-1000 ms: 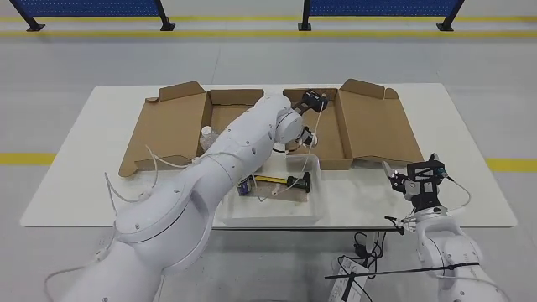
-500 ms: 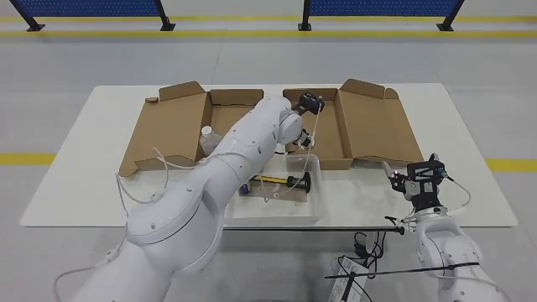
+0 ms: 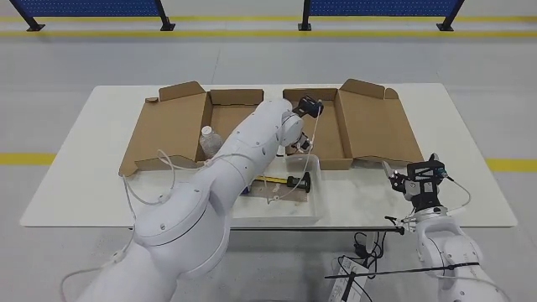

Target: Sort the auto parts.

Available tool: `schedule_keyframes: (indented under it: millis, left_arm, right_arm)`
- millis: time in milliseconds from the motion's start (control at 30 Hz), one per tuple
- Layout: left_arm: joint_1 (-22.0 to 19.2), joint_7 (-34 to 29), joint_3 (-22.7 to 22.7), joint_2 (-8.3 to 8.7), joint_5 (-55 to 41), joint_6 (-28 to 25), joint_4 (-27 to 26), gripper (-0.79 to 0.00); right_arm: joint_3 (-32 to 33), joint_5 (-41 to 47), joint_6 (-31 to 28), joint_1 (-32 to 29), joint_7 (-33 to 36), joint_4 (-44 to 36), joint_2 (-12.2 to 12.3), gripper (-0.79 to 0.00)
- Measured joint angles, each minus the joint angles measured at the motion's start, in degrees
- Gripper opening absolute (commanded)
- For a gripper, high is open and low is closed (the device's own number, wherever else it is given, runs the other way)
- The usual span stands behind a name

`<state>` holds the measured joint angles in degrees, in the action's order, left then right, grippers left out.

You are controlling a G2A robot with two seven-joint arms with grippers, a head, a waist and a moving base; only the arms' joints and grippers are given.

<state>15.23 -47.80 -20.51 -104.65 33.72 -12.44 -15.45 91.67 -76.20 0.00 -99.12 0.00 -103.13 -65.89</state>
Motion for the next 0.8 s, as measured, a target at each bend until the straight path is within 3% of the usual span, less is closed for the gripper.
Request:
schedule_keyframes:
  millis: [467,800]
  left_arm:
    - [-0.12,-0.84,-1.04,-1.20,0.96,-1.00,2.14,-0.785]
    - [-0.18,-1.12,-1.76,-1.73,1.66,-1.39,3.01,-0.720]
  right_arm:
    - [0.00,0.00,0.00,0.00,0.00,0.00,0.00,0.000]
    - [0.00,0.00,0.00,0.00,0.00,0.00,0.00,0.000]
